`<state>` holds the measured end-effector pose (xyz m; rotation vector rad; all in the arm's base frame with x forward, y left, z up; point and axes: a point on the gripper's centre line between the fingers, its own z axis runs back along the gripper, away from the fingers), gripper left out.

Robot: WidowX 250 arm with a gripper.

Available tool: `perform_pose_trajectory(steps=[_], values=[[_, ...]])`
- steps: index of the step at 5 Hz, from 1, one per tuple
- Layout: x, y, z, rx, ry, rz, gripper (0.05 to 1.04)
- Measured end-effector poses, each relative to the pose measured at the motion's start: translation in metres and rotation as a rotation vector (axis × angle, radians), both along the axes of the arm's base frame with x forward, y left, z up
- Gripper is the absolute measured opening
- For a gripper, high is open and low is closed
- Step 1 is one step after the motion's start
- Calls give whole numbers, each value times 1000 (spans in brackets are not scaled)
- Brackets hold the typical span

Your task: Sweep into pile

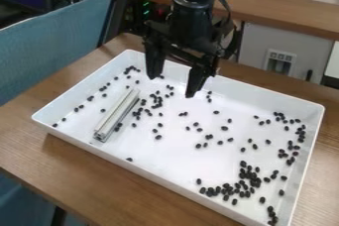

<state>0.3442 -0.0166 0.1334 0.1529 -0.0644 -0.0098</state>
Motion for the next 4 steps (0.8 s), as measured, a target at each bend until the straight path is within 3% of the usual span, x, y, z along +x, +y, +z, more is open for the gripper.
perform_pose_trajectory(steps=[1,2,3,4], values=[[-1,0,-10,5,31,7,1000],[-7,23,-23,58,55,93,1000],[-14,63,-34,111,49,194,1000],[-8,96,-58,164,49,275,1000]])
